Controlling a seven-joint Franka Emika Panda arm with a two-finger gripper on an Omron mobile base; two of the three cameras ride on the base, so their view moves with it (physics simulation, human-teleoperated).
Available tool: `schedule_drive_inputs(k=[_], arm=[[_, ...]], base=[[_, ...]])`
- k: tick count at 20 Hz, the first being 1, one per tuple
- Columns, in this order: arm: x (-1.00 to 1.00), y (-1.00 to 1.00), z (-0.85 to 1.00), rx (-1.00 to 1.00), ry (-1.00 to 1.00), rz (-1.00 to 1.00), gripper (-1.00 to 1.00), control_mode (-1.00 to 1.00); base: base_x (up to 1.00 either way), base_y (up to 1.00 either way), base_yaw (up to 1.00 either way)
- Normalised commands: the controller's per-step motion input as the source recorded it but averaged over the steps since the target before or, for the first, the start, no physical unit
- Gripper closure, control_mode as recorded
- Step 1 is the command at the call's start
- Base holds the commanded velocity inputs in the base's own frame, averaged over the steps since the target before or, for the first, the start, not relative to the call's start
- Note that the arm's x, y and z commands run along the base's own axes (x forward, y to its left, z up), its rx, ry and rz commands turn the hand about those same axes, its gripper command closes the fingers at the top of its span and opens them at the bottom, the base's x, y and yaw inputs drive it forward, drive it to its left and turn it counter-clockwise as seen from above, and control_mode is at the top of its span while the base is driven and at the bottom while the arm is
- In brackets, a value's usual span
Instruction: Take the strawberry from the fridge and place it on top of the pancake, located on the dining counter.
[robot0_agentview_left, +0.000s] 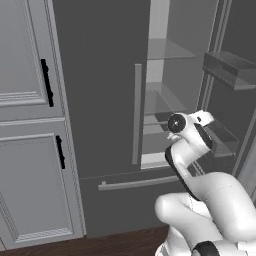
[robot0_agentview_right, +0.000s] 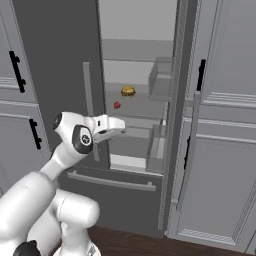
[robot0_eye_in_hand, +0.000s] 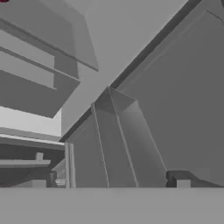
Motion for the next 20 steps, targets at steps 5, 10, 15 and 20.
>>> schedule_drive_inputs(k=[5, 10, 15, 20], arm=[[-0.05, 1.00, -0.05, 0.27, -0.12, 0.00, -1.00, -1.00], [0.00, 0.99, 0.00, 0.28, 0.00, 0.01, -1.00, -1.00], [0.00, 0.96, 0.00, 0.27, 0.00, 0.04, -1.00, -1.00], [0.27, 0.47, 0.24, 0.19, 0.00, 0.09, -1.00, -1.00]], base=[[0.00, 0.00, 0.00], [0.00, 0.00, 0.00], [0.00, 0.00, 0.00], [0.00, 0.00, 0.00]])
